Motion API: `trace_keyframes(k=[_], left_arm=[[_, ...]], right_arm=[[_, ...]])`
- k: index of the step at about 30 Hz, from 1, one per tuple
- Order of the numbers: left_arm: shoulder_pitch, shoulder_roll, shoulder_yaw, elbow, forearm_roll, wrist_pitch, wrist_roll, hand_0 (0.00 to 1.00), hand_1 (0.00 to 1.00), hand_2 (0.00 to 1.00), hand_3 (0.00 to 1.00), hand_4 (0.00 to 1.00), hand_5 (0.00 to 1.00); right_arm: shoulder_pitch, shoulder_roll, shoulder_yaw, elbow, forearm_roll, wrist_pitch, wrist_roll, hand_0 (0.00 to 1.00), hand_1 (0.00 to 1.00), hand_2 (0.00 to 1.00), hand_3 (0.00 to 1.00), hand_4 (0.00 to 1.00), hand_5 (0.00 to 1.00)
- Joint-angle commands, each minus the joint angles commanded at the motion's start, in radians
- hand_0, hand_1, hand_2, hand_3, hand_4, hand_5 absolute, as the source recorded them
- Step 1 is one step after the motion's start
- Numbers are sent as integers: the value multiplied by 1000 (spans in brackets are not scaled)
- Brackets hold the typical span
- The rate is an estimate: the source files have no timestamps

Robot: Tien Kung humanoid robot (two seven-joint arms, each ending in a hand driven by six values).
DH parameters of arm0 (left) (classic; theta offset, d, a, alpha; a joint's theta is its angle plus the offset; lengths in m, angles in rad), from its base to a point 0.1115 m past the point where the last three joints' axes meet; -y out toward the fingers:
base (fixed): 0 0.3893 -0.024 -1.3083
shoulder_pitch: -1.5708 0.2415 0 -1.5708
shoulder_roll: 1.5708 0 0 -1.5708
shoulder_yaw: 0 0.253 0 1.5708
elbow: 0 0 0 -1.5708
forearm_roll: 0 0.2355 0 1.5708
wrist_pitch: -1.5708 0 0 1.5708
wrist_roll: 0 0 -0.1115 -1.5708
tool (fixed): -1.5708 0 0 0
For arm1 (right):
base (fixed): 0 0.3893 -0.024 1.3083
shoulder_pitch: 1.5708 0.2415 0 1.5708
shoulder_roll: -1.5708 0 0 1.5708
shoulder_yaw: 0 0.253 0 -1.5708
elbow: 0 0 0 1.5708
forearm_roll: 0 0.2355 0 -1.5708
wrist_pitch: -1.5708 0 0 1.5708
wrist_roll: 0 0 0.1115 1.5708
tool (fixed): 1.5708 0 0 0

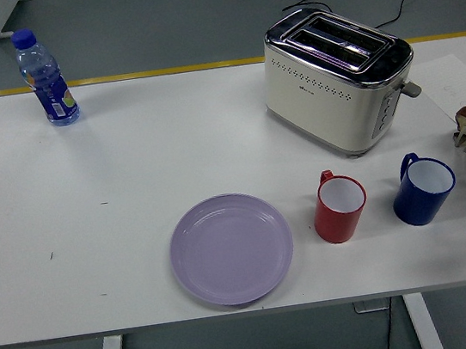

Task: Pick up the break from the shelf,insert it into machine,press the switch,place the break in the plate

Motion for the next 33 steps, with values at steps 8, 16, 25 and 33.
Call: trace_keyframes(k=[8, 16, 25, 33], left_arm=[[-1, 0, 5, 0, -2, -1, 0, 651, 573, 590, 606, 327, 955], [-2, 1, 3, 0, -2, 0, 1, 652, 574, 590, 605, 327, 955], [-3, 2, 1, 0, -1, 0, 0, 652, 572, 590, 605, 327, 953], [-4, 3, 1, 0, 1, 0, 0, 652, 575, 590, 606, 326, 951]], right_arm=[[9, 5, -19, -27, -20, -10, -17, 407, 423, 471, 542, 537, 2], [14, 1, -25, -34, -16, -32, -16, 357, 385, 453, 525, 504, 2], [21, -13, -24, -13, -5, -66, -8, 349, 380, 442, 517, 430, 2], [25, -49, -8, 47, -3, -72, -4, 345, 372, 436, 516, 427, 2]])
